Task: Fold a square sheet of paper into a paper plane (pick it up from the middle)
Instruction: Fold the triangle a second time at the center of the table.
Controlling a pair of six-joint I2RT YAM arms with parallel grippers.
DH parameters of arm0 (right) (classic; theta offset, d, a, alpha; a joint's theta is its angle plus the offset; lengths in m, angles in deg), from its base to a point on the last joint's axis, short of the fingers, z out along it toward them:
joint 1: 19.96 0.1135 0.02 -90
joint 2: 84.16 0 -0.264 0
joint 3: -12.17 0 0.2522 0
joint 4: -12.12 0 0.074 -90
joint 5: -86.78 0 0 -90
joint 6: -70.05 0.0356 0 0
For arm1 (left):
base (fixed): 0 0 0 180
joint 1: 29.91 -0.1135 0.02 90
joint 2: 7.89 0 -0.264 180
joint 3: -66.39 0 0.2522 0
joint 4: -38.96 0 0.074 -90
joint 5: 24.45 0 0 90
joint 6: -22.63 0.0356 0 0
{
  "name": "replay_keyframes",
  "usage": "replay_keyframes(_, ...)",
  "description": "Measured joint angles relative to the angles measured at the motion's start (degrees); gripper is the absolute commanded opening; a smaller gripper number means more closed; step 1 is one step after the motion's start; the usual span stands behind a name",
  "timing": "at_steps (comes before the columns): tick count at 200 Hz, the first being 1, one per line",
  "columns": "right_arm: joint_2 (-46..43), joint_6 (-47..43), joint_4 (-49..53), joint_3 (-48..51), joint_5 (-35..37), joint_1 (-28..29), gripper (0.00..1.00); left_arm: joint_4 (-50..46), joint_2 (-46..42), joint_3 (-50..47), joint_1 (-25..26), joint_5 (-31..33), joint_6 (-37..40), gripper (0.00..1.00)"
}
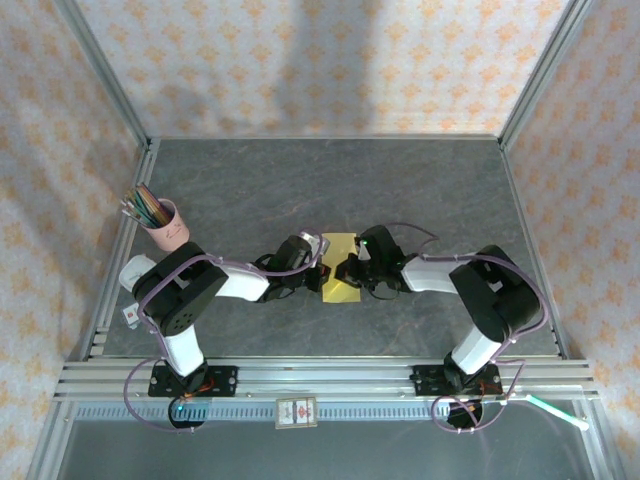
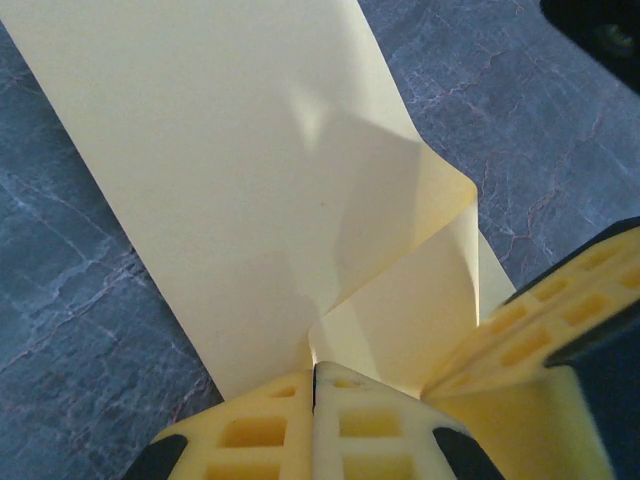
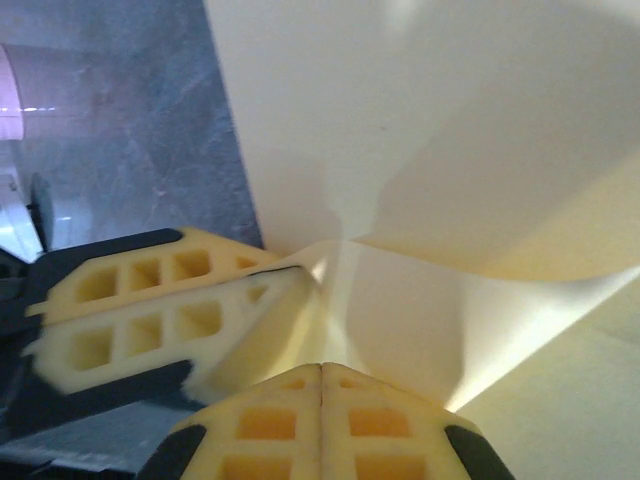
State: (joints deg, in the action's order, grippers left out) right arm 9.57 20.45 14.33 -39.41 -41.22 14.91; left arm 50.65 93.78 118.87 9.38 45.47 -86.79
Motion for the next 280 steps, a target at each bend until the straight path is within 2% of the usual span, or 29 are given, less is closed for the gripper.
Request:
replay_keyframes(80,-0.7,2.25,-1.77,2.47,-0.59,2.64,0.02,0.02,0.22,0.2,0.0,0.0,-0.02,0.0)
replay_keyframes(280,2.78,0.44,-1.88,0.96,-1.51,1.07,0.01,0.0,0.59,0.63,0.0,0.0,0.2,0.0)
